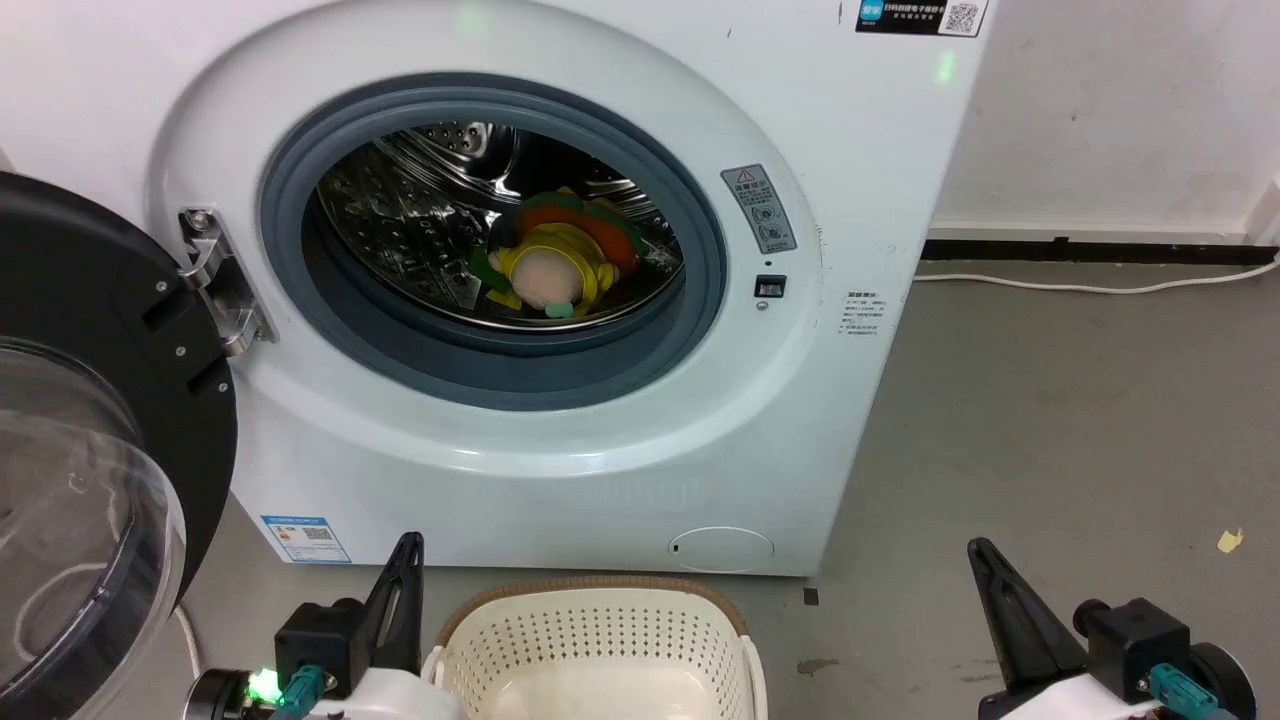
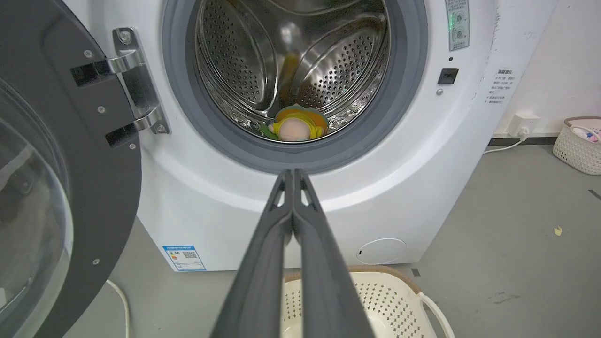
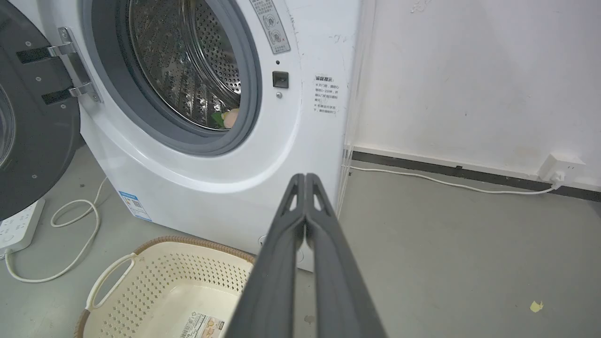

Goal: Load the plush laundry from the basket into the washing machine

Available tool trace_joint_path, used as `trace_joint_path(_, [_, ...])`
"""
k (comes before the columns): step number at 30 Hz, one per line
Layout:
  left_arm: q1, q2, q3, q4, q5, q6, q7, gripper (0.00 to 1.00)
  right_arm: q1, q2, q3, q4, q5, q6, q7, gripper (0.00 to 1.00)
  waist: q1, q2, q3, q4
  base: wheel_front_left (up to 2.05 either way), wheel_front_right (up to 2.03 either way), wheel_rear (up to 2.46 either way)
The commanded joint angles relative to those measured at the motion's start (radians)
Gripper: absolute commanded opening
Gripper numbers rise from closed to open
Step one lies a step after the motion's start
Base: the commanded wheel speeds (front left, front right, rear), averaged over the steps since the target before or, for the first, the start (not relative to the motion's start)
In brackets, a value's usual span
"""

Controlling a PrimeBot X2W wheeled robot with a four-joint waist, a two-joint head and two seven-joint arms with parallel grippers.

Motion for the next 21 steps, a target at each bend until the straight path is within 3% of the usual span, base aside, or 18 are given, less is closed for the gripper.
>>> trace_joint_path(1, [-0.013,-0.002,0.007,-0.009,0.011,0.001,0.006,0.00,-0.019,0.000,-0.002,-0.008,-0.004,-0.001,0.004,0.00,0.0000,0.0000,0.000,-0.001,0.00,0.00,0.00])
trace_joint_path(21, [-0.025,-0.016,0.033,-0.033,0.040,0.002,0.049,0.00,-0.041,0.000,-0.005,-0.021,-0.018,-0.001,0.047,0.00,-0.0001,0.0000,0.004,-0.025,0.00,0.00,0.00])
